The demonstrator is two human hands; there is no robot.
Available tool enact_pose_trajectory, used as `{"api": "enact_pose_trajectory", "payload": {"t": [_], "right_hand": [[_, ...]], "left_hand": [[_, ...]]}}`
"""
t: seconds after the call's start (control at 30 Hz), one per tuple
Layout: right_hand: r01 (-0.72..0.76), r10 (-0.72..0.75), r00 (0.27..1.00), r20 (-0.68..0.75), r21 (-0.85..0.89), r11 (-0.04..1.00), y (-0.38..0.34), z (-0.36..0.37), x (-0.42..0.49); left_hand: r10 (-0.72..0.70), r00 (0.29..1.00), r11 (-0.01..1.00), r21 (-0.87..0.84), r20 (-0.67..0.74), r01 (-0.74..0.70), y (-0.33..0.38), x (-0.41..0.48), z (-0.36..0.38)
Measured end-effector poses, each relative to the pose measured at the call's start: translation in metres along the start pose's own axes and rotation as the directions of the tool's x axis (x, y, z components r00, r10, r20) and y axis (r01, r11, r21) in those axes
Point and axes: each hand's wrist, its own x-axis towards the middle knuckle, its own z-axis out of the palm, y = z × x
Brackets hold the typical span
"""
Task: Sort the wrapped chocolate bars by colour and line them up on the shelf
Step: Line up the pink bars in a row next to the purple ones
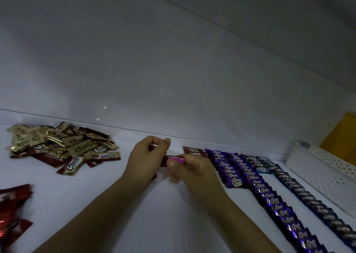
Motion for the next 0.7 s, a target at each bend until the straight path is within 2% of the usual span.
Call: {"api": "enact_pose_trajectory", "payload": {"t": [0.1, 0.2, 0.33, 0.43, 0.5, 0.6, 0.63, 0.7], "right_hand": [[-0.092, 0.116, 0.987, -0.115, 0.192, 0.977, 0.000, -0.012, 0.000], [-0.147, 0.189, 0.969, -0.160, 0.246, 0.958, 0.001, -0.024, 0.001], [-0.166, 0.204, 0.973, -0.107, 0.288, 0.943, 0.000, -0.025, -0.001], [-0.175, 0.203, 0.978, -0.052, 0.329, 0.928, 0.000, -0.021, -0.001], [-0.171, 0.196, 0.980, -0.032, 0.365, 0.915, -0.001, -0.021, 0.001], [-0.147, 0.144, 0.988, 0.048, 0.526, 0.837, -0.004, -0.025, 0.005], [-0.112, 0.097, 0.994, 0.056, 0.523, 0.845, -0.004, -0.026, 0.006], [-0.028, 0.009, 0.999, 0.049, 0.407, 0.913, -0.001, -0.027, 0.005]], "left_hand": [[0.008, 0.999, 1.000, 0.000, 0.031, -0.008, 0.001, 0.000, -0.001], [0.045, 0.994, 0.999, 0.014, 0.101, -0.046, 0.003, -0.002, -0.002], [0.130, 0.969, 0.988, 0.056, 0.212, -0.145, 0.002, -0.005, 0.000], [0.156, 0.961, 0.982, 0.065, 0.229, -0.175, 0.004, -0.007, 0.000], [0.105, 0.974, 0.994, -0.003, 0.202, -0.106, 0.006, -0.006, -0.001], [-0.039, 0.984, 0.990, -0.125, 0.173, 0.061, 0.011, -0.003, -0.005], [-0.061, 0.981, 0.986, -0.141, 0.184, 0.088, 0.012, -0.003, -0.006], [-0.050, 0.972, 0.993, -0.094, 0.231, 0.074, 0.013, -0.005, -0.007]]}}
